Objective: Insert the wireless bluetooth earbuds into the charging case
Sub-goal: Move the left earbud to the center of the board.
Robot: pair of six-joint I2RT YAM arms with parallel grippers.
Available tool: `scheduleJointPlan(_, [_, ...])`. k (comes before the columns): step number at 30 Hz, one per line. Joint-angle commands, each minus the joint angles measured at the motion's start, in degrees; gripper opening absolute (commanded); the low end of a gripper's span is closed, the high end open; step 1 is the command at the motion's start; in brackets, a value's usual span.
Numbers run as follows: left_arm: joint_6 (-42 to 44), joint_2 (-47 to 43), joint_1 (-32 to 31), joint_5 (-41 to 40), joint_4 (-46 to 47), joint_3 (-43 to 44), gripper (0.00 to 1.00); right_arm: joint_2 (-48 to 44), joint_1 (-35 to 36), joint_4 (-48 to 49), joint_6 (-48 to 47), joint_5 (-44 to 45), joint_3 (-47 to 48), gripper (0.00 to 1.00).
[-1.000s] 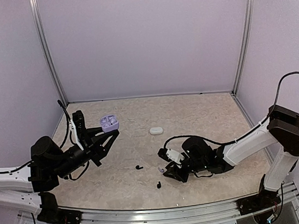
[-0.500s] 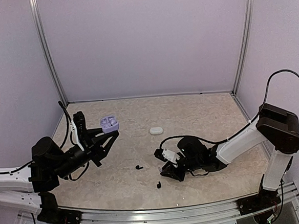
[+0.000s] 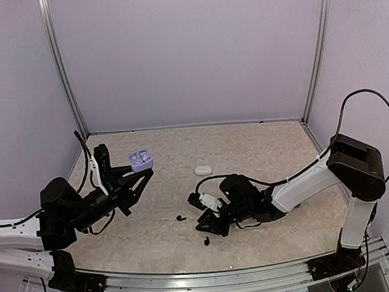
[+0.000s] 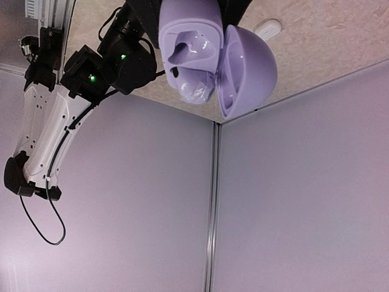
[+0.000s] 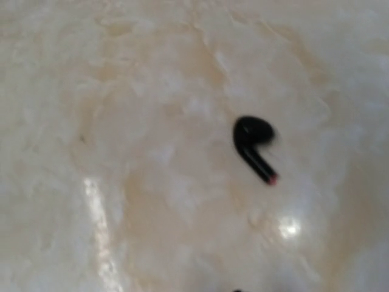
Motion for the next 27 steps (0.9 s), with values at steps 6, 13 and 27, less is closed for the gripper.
scheduleJointPlan(6, [0.40,-1.62,0.53,1.03,-1.26,-0.10,0.00,-4.10,0.06,-12.00,-9.58,0.01,7.25,0.33])
scheduleJointPlan(13, [0.05,-2.39,0.52,1.19,-1.51,-0.46,0.00,-9.28,-4.95,-21.19,-17.30,6.99,7.87,0.49])
scheduleJointPlan(27, [0.33,-1.14,0.69,2.37,-0.58,-0.15,0.00,-9.29,-5.66,-27.62,-28.45,10.15,6.59,0.63])
